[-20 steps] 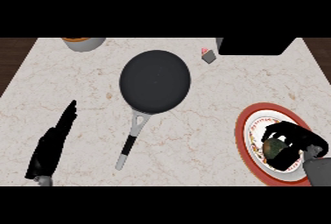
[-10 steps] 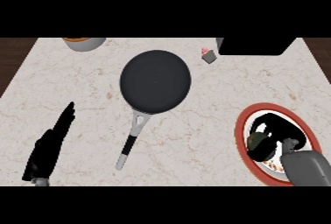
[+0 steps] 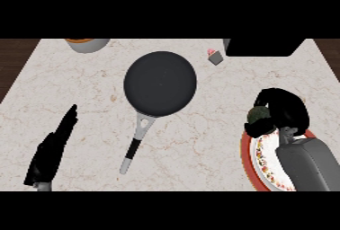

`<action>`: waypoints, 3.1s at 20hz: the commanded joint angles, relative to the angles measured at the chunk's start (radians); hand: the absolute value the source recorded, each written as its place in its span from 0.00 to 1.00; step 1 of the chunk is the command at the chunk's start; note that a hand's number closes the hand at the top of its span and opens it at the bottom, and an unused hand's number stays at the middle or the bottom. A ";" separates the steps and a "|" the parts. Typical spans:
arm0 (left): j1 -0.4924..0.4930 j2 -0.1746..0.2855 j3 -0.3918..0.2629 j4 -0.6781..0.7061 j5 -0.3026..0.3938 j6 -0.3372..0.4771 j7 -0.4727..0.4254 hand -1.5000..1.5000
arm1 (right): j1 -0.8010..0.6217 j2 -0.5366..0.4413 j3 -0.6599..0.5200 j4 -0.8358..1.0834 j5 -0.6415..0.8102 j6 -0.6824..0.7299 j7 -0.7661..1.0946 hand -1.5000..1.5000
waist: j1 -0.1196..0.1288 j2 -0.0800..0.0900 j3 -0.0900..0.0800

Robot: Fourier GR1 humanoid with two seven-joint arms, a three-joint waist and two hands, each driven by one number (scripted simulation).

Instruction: Pick the squash from the plate and place it in the pan

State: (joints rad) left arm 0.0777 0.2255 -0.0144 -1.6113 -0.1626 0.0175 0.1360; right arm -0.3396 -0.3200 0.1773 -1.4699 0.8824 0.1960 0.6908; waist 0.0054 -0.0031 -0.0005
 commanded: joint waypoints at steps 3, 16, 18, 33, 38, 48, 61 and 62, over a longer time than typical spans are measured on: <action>0.003 0.016 0.006 -0.017 0.011 -0.023 0.003 0.50 | -0.125 0.009 0.077 -0.094 0.168 -0.215 -0.084 1.00 | 0.017 0.002 0.001; 0.013 -0.022 -0.015 -0.037 -0.024 -0.011 0.005 0.50 | -0.564 0.283 -0.017 0.383 0.115 -0.334 -0.167 1.00 | 0.028 0.010 0.001; -0.012 -0.020 0.010 -0.002 -0.012 -0.011 -0.005 0.50 | -0.624 0.312 -0.052 0.488 0.093 -0.355 -0.194 1.00 | 0.026 0.011 0.000; -0.101 -0.027 -0.031 0.005 -0.019 -0.056 0.021 0.50 | -0.830 0.320 -0.063 1.130 -0.055 -0.508 -0.394 1.00 | 0.100 0.042 0.000; -0.133 -0.044 -0.054 0.033 -0.044 -0.045 0.008 0.50 | -0.818 0.320 -0.216 1.140 -0.308 -0.468 -0.361 0.00 | 0.152 0.062 0.002; -0.122 -0.057 -0.066 0.040 -0.054 -0.039 -0.004 0.50 | -0.843 0.320 -0.329 1.116 -0.507 -0.663 -0.610 0.00 | 0.146 0.051 0.003; -0.069 -0.030 -0.007 0.006 -0.033 -0.034 0.009 0.50 | -0.764 0.268 -0.550 1.104 -0.704 -0.899 -0.862 0.00 | 0.058 0.028 0.002; -0.079 0.019 0.051 0.045 0.002 -0.067 -0.014 0.50 | -0.748 0.312 -0.547 1.090 -0.706 -0.934 -0.890 0.00 | 0.040 0.020 0.001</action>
State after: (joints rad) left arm -0.0069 0.2081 -0.0143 -1.5862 -0.1863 -0.0308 0.1385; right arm -1.1238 -0.0184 -0.3254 -0.3585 0.2172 -0.7043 -0.1111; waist 0.0817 0.0284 0.0016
